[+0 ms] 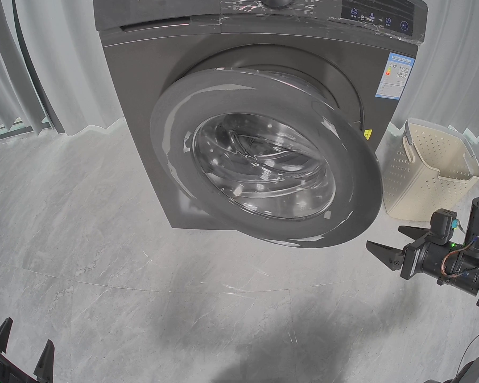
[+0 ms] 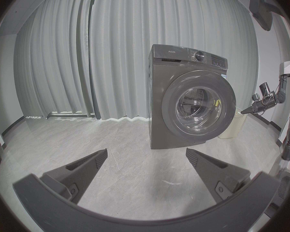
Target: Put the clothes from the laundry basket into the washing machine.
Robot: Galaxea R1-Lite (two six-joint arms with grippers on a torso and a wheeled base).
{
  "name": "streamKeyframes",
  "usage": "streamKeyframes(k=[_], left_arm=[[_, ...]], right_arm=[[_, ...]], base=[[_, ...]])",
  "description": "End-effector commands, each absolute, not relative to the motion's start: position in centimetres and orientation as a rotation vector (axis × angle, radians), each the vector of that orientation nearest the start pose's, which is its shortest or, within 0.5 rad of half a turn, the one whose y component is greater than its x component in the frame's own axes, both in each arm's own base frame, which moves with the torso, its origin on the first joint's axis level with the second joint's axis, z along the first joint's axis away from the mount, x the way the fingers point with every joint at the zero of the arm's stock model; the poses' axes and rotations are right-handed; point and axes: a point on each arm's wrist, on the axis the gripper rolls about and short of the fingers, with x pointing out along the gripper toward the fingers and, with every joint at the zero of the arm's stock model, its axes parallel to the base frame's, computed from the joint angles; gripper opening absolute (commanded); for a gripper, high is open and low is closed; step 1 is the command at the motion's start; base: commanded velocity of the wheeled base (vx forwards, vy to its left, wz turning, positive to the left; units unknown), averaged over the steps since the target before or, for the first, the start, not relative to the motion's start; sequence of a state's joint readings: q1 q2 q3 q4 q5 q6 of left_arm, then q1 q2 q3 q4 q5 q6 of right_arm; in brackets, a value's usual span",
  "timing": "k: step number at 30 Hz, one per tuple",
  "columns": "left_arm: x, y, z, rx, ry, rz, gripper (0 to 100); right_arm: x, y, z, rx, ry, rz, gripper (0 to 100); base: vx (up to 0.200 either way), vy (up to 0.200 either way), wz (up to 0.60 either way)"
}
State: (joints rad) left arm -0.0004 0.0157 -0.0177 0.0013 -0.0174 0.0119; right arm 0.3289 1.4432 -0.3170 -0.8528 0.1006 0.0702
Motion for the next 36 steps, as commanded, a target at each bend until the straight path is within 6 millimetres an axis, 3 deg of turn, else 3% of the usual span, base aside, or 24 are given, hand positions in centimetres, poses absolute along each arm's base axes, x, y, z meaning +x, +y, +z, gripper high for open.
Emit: streamKeyframes(k=[1, 8, 15, 20, 22, 26, 31, 36], left_arm=[[-2.3, 0.0, 7.6, 0.011, 0.000, -0.017, 100], [-2.3, 0.0, 7.6, 0.011, 0.000, -0.017, 100], [-2.3, 0.0, 7.6, 0.011, 0.000, -0.018, 100], [-2.3, 0.0, 7.6, 0.011, 0.000, -0.018, 100], [-2.3, 0.0, 7.6, 0.011, 0.000, -0.018, 100], [-2.3, 0.0, 7.6, 0.011, 0.000, -0.017, 100], [-2.3, 0.0, 7.6, 0.011, 0.000, -0.017, 100], [-2.3, 0.0, 7.6, 0.011, 0.000, -0.017, 100]], right_arm=[[19.1, 7.2, 15.2, 0.042, 0.258, 0.463, 100], [19.1, 7.5, 15.6, 0.043, 0.244, 0.491, 100], [21.1, 7.8, 16.1, 0.048, 0.226, 0.461, 100], [21.9, 6.6, 16.5, 0.052, 0.202, 0.366, 100], [21.6, 6.3, 16.1, 0.050, 0.218, 0.352, 100], [19.1, 6.1, 14.3, 0.018, 0.289, 0.380, 100], [16.9, 7.4, 12.3, -0.013, 0.364, 0.514, 100], [16.5, 8.8, 12.7, -0.004, 0.350, 0.608, 100]], base=[[0.000, 0.000, 0.00], [0.200, 0.000, 0.00], [0.200, 0.000, 0.00], [0.040, 0.000, 0.00], [0.000, 0.000, 0.00], [0.000, 0.000, 0.00], [0.000, 0.000, 0.00], [0.200, 0.000, 0.00]])
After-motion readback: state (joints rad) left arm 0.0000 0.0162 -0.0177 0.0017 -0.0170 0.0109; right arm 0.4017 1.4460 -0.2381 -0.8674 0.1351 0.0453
